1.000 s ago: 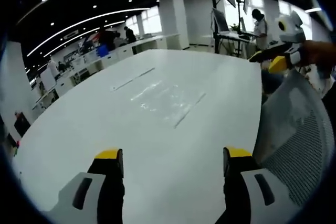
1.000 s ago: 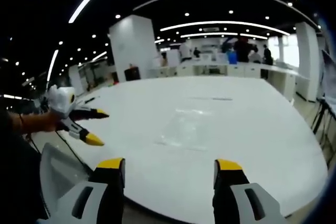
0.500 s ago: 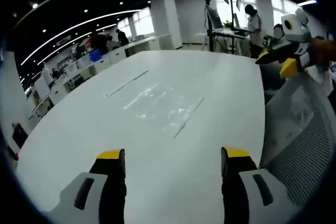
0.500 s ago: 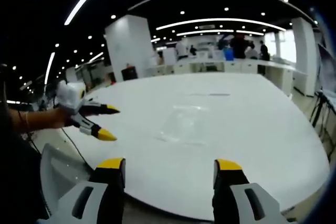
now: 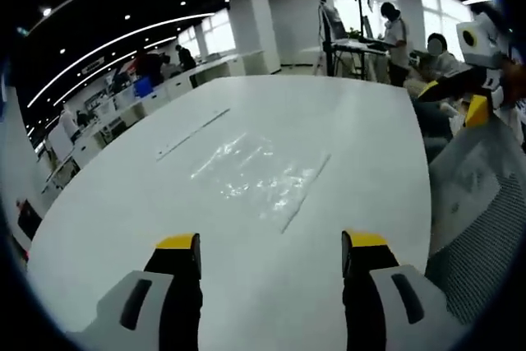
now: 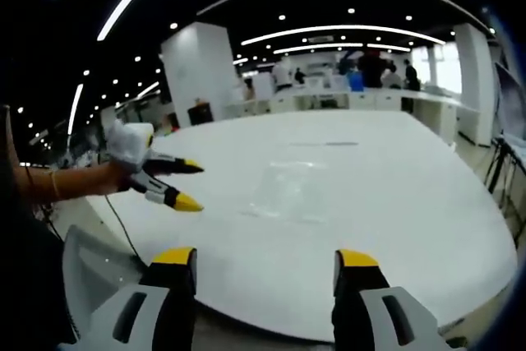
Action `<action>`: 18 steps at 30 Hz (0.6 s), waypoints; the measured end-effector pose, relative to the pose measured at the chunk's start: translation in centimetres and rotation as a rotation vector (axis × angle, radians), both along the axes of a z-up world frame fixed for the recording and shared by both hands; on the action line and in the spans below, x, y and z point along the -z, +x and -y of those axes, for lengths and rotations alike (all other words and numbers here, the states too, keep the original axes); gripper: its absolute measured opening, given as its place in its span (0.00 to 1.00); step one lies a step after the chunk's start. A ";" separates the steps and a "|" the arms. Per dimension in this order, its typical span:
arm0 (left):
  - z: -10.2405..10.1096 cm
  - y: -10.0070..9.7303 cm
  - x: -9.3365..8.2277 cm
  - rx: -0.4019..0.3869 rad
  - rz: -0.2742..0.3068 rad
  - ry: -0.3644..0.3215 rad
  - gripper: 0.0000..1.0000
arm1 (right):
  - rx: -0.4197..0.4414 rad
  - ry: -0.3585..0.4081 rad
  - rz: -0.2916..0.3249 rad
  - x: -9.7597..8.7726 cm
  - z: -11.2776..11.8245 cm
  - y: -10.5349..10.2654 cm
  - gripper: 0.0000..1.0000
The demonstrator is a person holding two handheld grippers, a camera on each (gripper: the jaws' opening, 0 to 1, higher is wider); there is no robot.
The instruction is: Open the resealable bag by pulling the two sides of the seal apart until the entire bag opening is separated and visibly accessible.
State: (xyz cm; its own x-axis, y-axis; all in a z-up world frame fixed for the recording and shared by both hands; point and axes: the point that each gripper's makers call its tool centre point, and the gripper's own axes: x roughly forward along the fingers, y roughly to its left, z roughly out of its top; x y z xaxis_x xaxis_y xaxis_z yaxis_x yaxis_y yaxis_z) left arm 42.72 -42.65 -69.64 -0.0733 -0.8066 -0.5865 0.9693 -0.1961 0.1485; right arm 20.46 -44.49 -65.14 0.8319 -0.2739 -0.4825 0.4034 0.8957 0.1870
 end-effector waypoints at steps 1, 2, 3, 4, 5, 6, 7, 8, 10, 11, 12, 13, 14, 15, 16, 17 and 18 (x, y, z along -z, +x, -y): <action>0.3 0.0 0.3 -0.001 0.006 0.005 0.65 | 0.000 0.000 -0.002 0.0 0.0 0.0 0.66; 0.5 0.0 0.4 -0.003 0.007 0.005 0.64 | 0.002 0.000 -0.004 0.1 0.1 0.0 0.66; 0.8 0.0 0.6 -0.002 0.004 0.007 0.63 | 0.004 0.001 -0.004 0.1 0.1 0.0 0.66; 1.2 -0.1 1.0 0.000 0.001 0.011 0.63 | 0.006 0.002 -0.003 0.0 0.2 0.0 0.66; 1.4 -0.2 1.1 0.003 0.001 0.014 0.63 | 0.006 0.002 -0.001 0.0 0.2 0.0 0.66; 1.7 -0.3 1.4 0.011 0.004 0.022 0.63 | 0.007 0.001 0.000 -0.1 0.2 0.0 0.66; 1.9 -0.3 1.6 0.014 0.009 0.025 0.62 | 0.008 0.000 0.001 -0.2 0.2 0.0 0.66; 2.1 -0.3 1.8 0.021 0.019 0.031 0.62 | 0.009 0.000 0.001 -0.2 0.3 0.0 0.66; 2.5 -0.3 2.2 0.033 0.034 0.039 0.60 | 0.013 0.001 0.002 -0.3 0.4 0.0 0.66; 2.6 -0.3 2.2 0.036 0.038 0.040 0.59 | 0.013 0.003 0.001 -0.2 0.4 0.0 0.66; 2.8 -0.3 2.3 0.039 0.039 0.042 0.58 | 0.013 0.003 -0.001 -0.2 0.4 0.0 0.66; 2.9 -0.2 2.4 0.041 0.041 0.042 0.57 | 0.012 0.003 -0.003 -0.2 0.4 0.0 0.66; 3.0 -0.2 2.5 0.041 0.044 0.042 0.55 | 0.011 0.004 -0.004 -0.1 0.3 0.0 0.66; 3.1 -0.1 2.6 0.042 0.052 0.044 0.54 | 0.011 0.006 -0.004 -0.1 0.3 0.0 0.66; 3.2 0.0 2.7 0.044 0.057 0.045 0.53 | 0.012 0.007 -0.005 -0.1 0.3 0.0 0.66; 3.3 0.1 2.8 0.044 0.058 0.046 0.52 | 0.013 0.008 -0.006 -0.1 0.3 0.0 0.66; 3.4 0.1 2.9 0.046 0.057 0.047 0.52 | 0.015 0.009 -0.007 0.0 0.4 0.0 0.66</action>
State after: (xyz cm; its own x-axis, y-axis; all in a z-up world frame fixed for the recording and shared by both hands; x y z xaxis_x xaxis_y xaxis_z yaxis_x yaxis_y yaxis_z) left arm 42.83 -46.06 -72.52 -0.0754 -0.7743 -0.6283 0.9492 -0.2488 0.1927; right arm 20.42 -44.85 -65.11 0.8241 -0.2821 -0.4911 0.4183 0.8878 0.1920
